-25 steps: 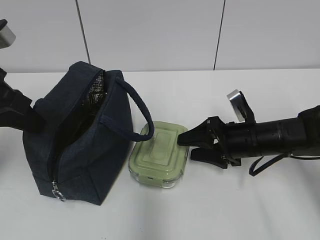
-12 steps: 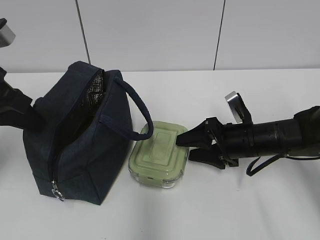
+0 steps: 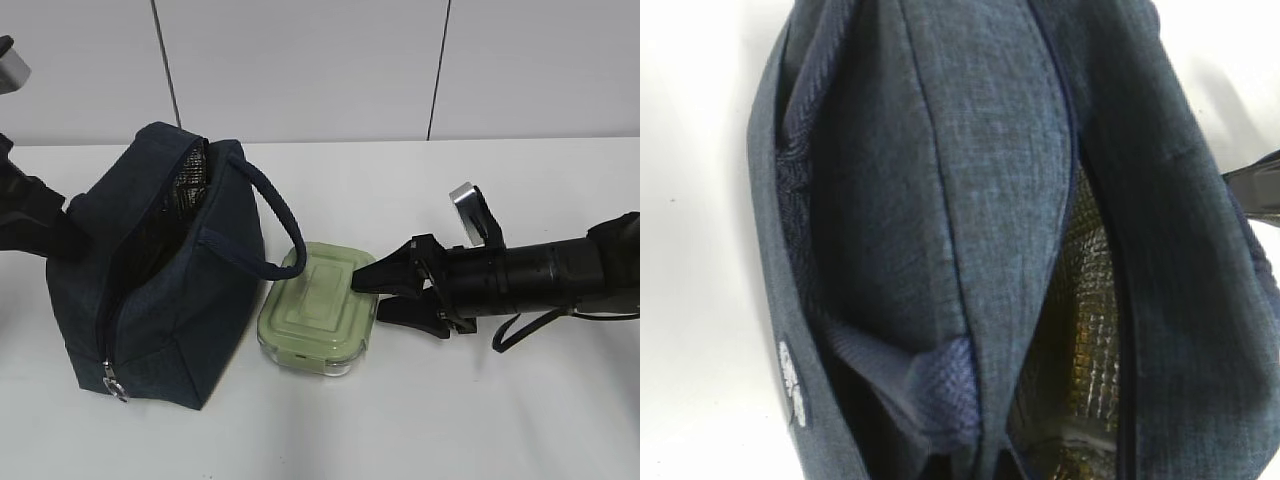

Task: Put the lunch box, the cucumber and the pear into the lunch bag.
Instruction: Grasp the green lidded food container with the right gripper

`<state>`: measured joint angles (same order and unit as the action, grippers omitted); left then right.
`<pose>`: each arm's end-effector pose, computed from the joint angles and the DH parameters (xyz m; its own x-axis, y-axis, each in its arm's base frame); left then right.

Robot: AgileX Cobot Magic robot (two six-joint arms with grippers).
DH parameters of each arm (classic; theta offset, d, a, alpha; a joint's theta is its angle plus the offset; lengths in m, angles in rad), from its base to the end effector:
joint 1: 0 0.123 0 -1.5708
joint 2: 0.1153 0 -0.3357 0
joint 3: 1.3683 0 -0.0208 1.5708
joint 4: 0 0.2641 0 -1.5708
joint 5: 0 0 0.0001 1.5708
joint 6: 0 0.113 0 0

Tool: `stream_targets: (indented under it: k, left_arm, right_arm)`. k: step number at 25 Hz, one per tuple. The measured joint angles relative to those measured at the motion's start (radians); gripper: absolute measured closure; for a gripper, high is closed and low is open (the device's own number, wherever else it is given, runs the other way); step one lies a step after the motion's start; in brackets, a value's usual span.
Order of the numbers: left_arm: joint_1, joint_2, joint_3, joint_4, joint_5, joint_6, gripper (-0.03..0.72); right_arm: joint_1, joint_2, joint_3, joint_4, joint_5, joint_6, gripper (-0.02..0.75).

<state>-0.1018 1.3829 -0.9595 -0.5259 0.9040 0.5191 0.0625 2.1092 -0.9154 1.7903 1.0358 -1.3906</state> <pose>0.2664 -0.0721 0.2947 -0.8587 0.2480 -0.4484 0.4021 0.8686 -0.2896 0.3790 0.1188 0.1207 -0.9270 0.2460 -0.2831 -0.1527 0.4419 0.8840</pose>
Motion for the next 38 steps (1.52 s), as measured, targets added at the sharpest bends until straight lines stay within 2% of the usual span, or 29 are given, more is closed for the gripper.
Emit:
stream_targets:
  k: [15, 27, 29, 32, 38]
  left_arm:
    - [0.0, 0.0, 0.0, 0.001, -0.01, 0.0, 0.687]
    - [0.0, 0.0, 0.0, 0.018, -0.013, 0.0, 0.687]
    - [0.0, 0.0, 0.0, 0.019, -0.013, 0.0, 0.687]
    - [0.0, 0.0, 0.0, 0.021, -0.014, 0.0, 0.687]
    - [0.0, 0.0, 0.0, 0.025, -0.015, 0.0, 0.687]
  right_arm:
    - [0.007, 0.024, -0.03, 0.0, -0.012, 0.024, 0.199]
    - [0.076, 0.078, -0.076, 0.005, -0.005, 0.042, 0.2]
    - [0.087, 0.078, -0.082, 0.006, -0.028, 0.061, 0.237]
    - [0.094, 0.078, -0.084, 0.016, -0.03, 0.088, 0.399]
    - [0.097, 0.071, -0.084, 0.017, -0.035, 0.099, 0.4]
